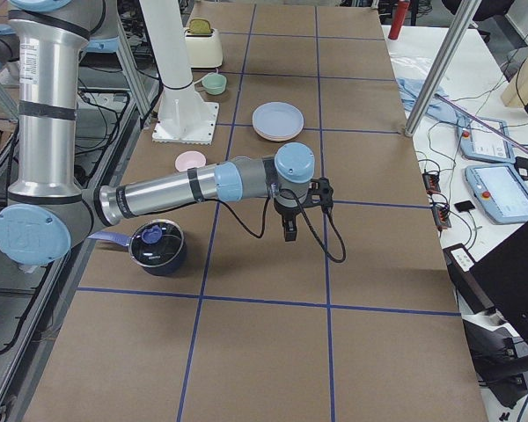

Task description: Stack three plates with pink and blue

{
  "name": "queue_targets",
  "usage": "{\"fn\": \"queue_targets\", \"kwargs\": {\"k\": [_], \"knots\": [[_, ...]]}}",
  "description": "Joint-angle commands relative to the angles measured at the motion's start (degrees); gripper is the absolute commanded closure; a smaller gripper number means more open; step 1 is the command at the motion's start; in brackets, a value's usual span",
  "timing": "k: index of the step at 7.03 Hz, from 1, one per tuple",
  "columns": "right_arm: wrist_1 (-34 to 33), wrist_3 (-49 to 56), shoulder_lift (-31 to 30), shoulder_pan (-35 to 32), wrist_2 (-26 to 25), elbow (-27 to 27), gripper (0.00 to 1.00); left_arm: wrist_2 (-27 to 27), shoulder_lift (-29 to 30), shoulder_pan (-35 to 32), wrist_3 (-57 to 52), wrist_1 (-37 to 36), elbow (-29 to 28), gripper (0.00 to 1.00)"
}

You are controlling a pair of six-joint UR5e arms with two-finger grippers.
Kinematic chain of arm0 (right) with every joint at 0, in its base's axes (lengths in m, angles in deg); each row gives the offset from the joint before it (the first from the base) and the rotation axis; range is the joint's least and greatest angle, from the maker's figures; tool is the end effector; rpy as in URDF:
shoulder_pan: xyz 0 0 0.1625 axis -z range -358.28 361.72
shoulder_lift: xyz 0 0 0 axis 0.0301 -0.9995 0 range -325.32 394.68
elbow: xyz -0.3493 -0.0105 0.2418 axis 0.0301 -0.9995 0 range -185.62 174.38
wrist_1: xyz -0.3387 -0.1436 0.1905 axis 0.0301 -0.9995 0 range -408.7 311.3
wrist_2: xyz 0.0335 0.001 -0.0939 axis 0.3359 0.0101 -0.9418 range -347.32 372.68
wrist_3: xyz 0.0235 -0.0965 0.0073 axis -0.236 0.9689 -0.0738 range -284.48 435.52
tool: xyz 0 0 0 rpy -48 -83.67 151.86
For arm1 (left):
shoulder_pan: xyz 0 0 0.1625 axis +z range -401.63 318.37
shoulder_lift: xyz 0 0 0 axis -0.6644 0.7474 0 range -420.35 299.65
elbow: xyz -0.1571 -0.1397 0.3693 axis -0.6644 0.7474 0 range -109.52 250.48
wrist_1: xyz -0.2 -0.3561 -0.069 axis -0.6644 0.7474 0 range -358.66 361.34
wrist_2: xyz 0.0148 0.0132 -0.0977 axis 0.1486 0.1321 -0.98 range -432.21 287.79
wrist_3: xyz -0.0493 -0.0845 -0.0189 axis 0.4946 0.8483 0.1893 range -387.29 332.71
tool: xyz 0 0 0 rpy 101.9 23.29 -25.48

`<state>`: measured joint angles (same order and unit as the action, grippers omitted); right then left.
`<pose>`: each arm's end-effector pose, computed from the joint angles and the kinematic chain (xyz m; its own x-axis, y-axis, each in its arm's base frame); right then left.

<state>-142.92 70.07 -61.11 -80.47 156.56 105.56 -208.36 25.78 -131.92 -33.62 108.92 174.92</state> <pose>-0.0080 -0.4476 0.5194 0.5729 -0.1417 0.8073 0.0792 0.9899 0.1175 -0.0638 -0.4770 0.5284 0.6908 0.4319 -0.5799 -0.0722 0.8392 0.5390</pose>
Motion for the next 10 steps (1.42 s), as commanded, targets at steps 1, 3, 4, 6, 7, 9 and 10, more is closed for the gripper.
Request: {"fn": "queue_targets", "kwargs": {"k": [1,3,4,6,7,9,10], "knots": [[0.0,0.0,0.0,0.1,0.0,0.0,0.0,0.0,0.0,0.02,0.0,0.0,-0.12,0.0],[0.0,0.0,0.0,0.19,0.0,0.0,0.0,0.0,0.0,0.37,0.0,0.0,-0.2,0.0],[0.0,0.0,0.0,0.28,0.0,0.0,0.0,0.0,0.0,0.72,0.0,0.0,-0.2,0.0],[0.09,-0.09,-0.09,0.37,0.0,-0.09,0.0,0.0,0.0,0.98,0.0,0.0,-0.29,0.0],[0.09,-0.09,-0.09,0.54,0.0,-0.09,0.0,0.0,0.0,1.07,0.0,0.0,-0.29,0.0],[0.08,-0.09,-0.09,0.72,0.0,-0.17,0.0,0.0,0.0,1.16,0.0,0.0,-0.2,0.0],[0.09,-0.17,-0.09,0.89,0.0,-0.17,0.0,0.0,0.0,1.34,0.0,0.0,-0.29,0.0]]}}
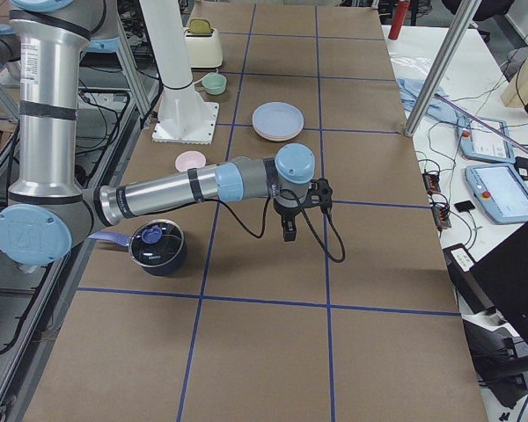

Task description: Stack three plates with pink and blue

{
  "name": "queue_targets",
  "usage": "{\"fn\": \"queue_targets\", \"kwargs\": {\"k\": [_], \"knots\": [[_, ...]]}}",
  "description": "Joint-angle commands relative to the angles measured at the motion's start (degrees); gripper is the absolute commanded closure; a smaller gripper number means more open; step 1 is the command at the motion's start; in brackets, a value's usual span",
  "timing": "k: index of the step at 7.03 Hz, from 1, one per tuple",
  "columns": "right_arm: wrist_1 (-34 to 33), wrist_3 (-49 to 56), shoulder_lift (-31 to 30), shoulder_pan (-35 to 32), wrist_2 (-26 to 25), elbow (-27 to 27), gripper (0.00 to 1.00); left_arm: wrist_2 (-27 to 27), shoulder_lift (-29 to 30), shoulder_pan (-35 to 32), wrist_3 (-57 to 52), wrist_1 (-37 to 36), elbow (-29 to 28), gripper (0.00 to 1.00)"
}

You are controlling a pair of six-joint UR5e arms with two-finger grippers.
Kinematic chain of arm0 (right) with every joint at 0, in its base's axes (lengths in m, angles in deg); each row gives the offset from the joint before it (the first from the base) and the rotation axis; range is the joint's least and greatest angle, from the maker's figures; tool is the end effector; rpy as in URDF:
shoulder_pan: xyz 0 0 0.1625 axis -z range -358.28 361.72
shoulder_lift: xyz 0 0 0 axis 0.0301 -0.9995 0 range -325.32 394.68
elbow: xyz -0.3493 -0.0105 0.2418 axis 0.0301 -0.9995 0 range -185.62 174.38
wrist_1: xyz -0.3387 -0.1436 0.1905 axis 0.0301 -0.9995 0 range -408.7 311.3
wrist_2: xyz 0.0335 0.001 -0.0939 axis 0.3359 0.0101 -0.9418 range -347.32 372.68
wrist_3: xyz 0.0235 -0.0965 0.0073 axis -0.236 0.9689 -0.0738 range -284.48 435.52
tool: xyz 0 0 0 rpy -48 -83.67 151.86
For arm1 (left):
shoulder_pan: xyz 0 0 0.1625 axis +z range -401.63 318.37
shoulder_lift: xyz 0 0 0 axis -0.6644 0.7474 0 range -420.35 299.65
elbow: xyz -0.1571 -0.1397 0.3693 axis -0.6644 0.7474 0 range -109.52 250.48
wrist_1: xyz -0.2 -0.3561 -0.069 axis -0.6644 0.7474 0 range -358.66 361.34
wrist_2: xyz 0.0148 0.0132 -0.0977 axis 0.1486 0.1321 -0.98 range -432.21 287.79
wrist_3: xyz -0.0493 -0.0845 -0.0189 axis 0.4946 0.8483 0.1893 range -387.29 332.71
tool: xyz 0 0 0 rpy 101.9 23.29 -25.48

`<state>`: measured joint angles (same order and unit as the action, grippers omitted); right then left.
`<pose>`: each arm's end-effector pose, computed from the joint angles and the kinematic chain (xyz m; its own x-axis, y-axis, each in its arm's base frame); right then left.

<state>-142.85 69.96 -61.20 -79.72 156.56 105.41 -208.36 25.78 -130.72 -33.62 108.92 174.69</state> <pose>-0.0138 -0.4471 0.5213 0.5715 -0.1449 0.8077 0.0911 0.9894 0.1130 -0.0538 -0.4785 0.5304 0.6816 0.4440 -0.5817 -0.0898 0.8396 0.5357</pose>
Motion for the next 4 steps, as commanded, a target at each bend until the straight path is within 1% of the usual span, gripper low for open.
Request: {"fn": "queue_targets", "kwargs": {"k": [1,4], "knots": [[0.02,-0.07,0.0,0.32,0.0,-0.03,0.0,-0.09,0.0,0.83,0.0,0.0,-0.06,0.0],[0.02,-0.07,0.0,0.41,0.97,-0.03,0.0,-1.41,0.0,0.93,0.09,0.0,-0.15,0.0]]}}
